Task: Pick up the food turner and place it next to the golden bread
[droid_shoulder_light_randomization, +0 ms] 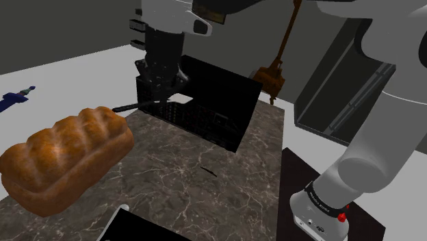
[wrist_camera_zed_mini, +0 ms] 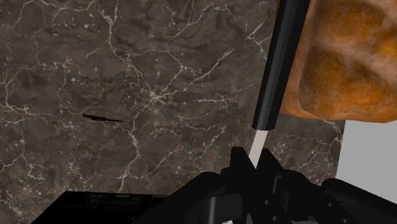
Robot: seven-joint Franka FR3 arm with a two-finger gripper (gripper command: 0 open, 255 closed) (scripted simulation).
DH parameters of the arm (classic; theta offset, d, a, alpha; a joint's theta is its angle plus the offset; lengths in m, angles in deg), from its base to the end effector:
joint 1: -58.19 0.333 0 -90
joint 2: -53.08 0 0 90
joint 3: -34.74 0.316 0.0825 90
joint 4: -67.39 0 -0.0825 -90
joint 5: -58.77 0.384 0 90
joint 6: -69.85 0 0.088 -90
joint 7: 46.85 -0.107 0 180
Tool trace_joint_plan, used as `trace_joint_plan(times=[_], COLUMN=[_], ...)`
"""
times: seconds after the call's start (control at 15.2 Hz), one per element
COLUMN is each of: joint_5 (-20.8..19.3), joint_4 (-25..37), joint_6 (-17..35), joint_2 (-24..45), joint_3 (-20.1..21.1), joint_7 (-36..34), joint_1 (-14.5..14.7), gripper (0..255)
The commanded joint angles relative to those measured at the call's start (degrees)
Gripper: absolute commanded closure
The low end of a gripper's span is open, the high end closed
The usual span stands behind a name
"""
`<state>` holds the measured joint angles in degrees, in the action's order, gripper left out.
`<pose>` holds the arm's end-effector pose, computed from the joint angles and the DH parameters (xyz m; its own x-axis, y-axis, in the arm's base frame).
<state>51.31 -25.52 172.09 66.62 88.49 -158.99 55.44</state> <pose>0.4279 0.4366 0.5317 0.4908 -0.8687 -0.0667 -0.8706 -0.4919 0.0007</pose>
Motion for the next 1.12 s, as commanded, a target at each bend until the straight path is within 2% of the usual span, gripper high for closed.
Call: trace_joint_plan(times=[0.0,1.06], joint_5=[-0.07,-2.73], joint_4=[-1.54,-11.39], joint_6=[1.56,13.04], joint_2=[0.03,2.72], joint_3=[-0.14,-1.39], joint_7=[0.10,-1.24], joint_1=[-0.25,0.15], gripper=[255,255])
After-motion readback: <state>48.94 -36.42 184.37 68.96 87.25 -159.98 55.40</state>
